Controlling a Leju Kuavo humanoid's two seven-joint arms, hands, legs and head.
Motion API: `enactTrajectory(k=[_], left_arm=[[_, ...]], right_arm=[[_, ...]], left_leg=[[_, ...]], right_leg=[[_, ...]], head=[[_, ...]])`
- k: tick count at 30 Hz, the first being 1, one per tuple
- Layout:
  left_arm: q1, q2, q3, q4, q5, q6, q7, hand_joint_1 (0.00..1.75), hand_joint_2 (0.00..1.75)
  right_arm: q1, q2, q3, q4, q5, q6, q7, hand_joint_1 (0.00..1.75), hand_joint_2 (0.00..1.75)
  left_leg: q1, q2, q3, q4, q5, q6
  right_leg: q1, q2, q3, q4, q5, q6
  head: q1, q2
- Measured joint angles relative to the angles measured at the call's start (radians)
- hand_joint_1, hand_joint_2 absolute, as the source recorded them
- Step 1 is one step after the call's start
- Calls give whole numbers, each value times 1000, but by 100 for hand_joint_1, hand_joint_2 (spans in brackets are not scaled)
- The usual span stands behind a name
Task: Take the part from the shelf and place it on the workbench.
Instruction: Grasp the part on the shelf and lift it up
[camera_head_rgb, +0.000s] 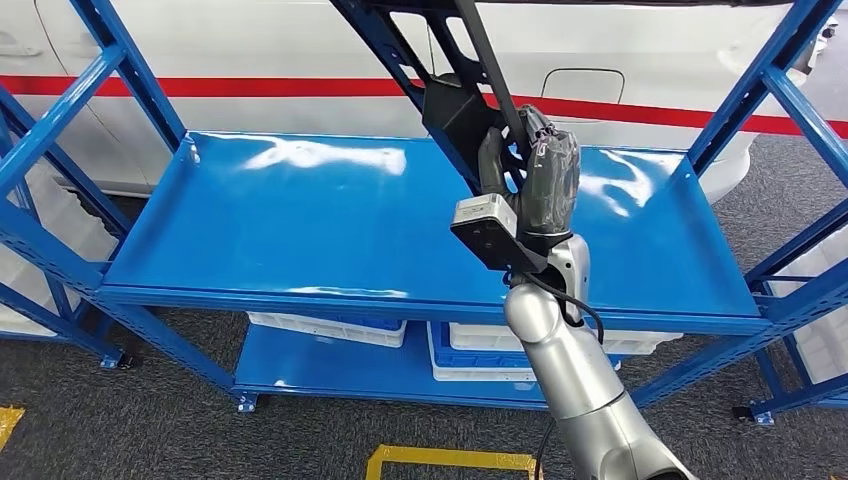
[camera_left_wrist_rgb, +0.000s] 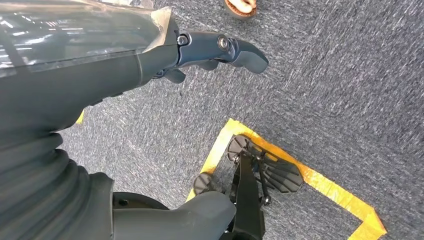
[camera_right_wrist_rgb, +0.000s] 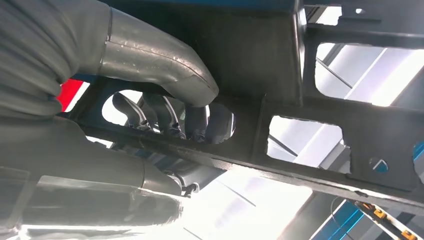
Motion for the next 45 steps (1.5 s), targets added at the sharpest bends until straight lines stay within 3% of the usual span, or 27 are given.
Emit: enactTrajectory(k=[2, 5, 6, 8, 10, 11, 12, 13, 15, 17, 20, 21, 22, 24, 26, 27, 28, 30, 32, 33, 34, 36, 38, 40, 41, 43, 45], left_arm=[[-1, 0, 0, 0, 0, -1, 1, 0, 175], [0, 0, 0, 0, 0, -2, 1, 0, 175], [0, 0, 0, 0, 0, -2, 1, 0, 175], [1, -1, 0, 0, -1, -2, 1, 0, 175], [0, -1, 0, 0, -1, -2, 1, 0, 175], [0, -1, 0, 0, -1, -2, 1, 0, 175], [0, -1, 0, 0, -1, -2, 1, 0, 175], [0, -1, 0, 0, -1, -2, 1, 0, 175], [-2, -1, 0, 0, -1, -2, 1, 0, 175], [-4, -1, -1, 0, -5, -3, 1, 0, 175], [-4, -1, -3, 0, -20, -5, 3, 0, 175], [-5, 0, -3, 0, -25, -5, 4, 0, 175], [-5, 0, -4, 0, -27, -5, 6, 0, 175], [-6, 0, -4, 0, -31, -2, 12, 0, 175], [-6, 0, -4, 0, -30, 2, 19, 0, 175], [-5, 0, -4, 0, -30, 4, 23, 0, 175], [-5, 0, -3, 0, -29, 6, 25, 0, 175], [-5, 0, -3, 0, -28, 9, 28, 0, 175], [-5, 0, -3, 0, -28, 10, 28, 0, 175], [-5, 0, -3, 0, -28, 9, 27, 0, 175], [-5, 0, -3, 0, -29, 8, 26, 0, 175], [-3, 2, -3, 0, -30, 7, 22, 0, 175], [-1, 4, -3, 0, -32, 7, 21, 0, 175], [0, 4, -3, 0, -32, 9, 21, 0, 175], [0, 4, -3, 0, -33, 10, 22, 0, 175], [0, 4, -3, 0, -34, 12, 22, 0, 175], [0, 5, -3, 0, -36, 13, 22, 0, 175]], right_arm=[[1, -1, -1, 0, 0, 1, 0, 175, 175], [2, -2, -1, 1, -1, 1, -1, 175, 175], [2, -2, -1, 1, -1, 1, -1, 175, 175], [1, -1, -2, 1, -1, 2, -1, 175, 175], [3, 0, -2, 1, -2, 2, -1, 175, 175], [3, 0, -2, 1, -2, 2, -1, 175, 175], [4, 0, -2, 2, -2, 2, -1, 175, 175], [4, 0, -2, 2, -2, 2, -1, 175, 175], [3, 0, -2, 1, -2, 2, -1, 175, 175], [1, 0, -3, 1, -1, 2, -1, 175, 175], [-1, 1, -3, 2, -4, 4, -4, 175, 175], [-3, 1, -3, 4, -7, 4, -6, 175, 175], [-7, 0, -4, 6, -11, 5, -10, 175, 175], [-15, 0, -4, 12, -20, 7, -16, 175, 175], [-20, 0, -4, 23, -27, 11, -18, 175, 175], [-22, 0, -4, 29, -31, 14, -19, 175, 175], [-24, 1, -4, 35, -36, 16, -20, 175, 175], [-36, 4, -4, 46, -43, 20, -22, 175, 175], [-54, 13, -5, 59, -48, 23, -25, 175, 175], [-62, 18, -5, 66, -51, 24, -28, 175, 175], [-69, 22, -6, 75, -54, 24, -32, 175, 175], [-79, 29, -7, 99, -61, 24, -44, 175, 175], [-88, 38, -8, 121, -68, 24, -55, 175, 175], [-95, 47, -9, 136, -72, 24, -61, 175, 175], [-96, 50, -10, 142, -72, 24, -63, 175, 175], [-96, 52, -10, 151, -71, 24, -66, 175, 175], [-96, 54, -11, 154, -66, 22, -67, 175, 175]], left_leg=[[-3, -2, -11, 13, 3, -11], [2, -5, -28, 28, 3, -28], [5, -4, -37, 45, -17, -34], [10, -1, -69, 135, -97, -47], [13, 1, -102, 263, -173, -56], [14, 1, -104, 300, -185, -57], [14, 1, -87, 298, -177, -57], [15, 1, -49, 257, -155, -54], [13, 0, 54, 113, -123, -46], [5, -2, 109, 25, -118, -36], [-2, -2, 103, 8, -101, -17], [0, 0, 97, 3, -89, -8], [1, 3, 88, -3, -76, 1], [0, 6, 63, -5, -53, 12], [-1, 6, 34, -4, -32, 13], [-2, 6, 19, -3, -22, 12], [-2, 5, 6, -2, -12, 10], [-3, 4, -18, 5, 5, 3], [-5, 4, -35, 13, 20, -7], [-6, 5, -40, 16, 27, -13], [-6, 5, -42, 16, 34, -19], [-2, -1, -49, 26, 26, -30], [4, -5, -75, 92, -51, -43], [10, -4, -106, 215, -147, -56], [14, -3, -112, 267, -165, -61], [22, -1, -84, 291, -140, -68], [30, 0, 5, 185, -101, -72]], right_leg=[[2, 5, 29, -55, 15, -4], [-2, 7, 11, -50, 26, -21], [-5, 6, 5, -50, 32, -31], [-5, 3, -8, -51, 46, -47], [0, 0, -26, -50, 59, -53], [1, -1, -35, -50, 66, -52], [2, -2, -43, -49, 73, -51], [3, -2, -50, -49, 79, -49], [4, -2, -59, -50, 91, -42], [4, -3, -63, -51, 103, -29], [4, -5, -68, -55, 117, -9], [5, -5, -78, -43, 104, -9], [7, -4, -92, -14, 76, -13], [8, -4, -135, 104, -11, -26], [7, -4, -157, 219, -60, -23], [8, -4, -147, 235, -59, -15], [8, -4, -118, 213, -42, -6], [9, -4, -21, 87, -12, 3], [15, -3, 58, -35, -15, -5], [20, -3, 71, -62, -22, -11], [23, -2, 71, -71, -21, -16], [11, -5, 61, -73, -7, -31], [0, -9, 47, -76, 16, -49], [3, -10, 22, -75, 39, -56], [3, -10, 8, -74, 50, -54], [2, -11, -18, -71, 68, -46], [-1, -11, -38, -65, 81, -35]], head=[[0, 0], [-2, 0], [-4, 0], [-7, 0], [-9, 0], [-9, 0], [-9, 0], [-9, 0], [-9, 0], [-8, 0], [-12, 0], [-12, 0], [-11, 0], [-9, 0], [-8, 0], [-7, 0], [-6, 0], [-6, 0], [-8, 0], [-8, 0], [-8, 0], [-7, 0], [-11, 0], [-16, 0], [-16, 0], [-16, 0], [-17, 0]])
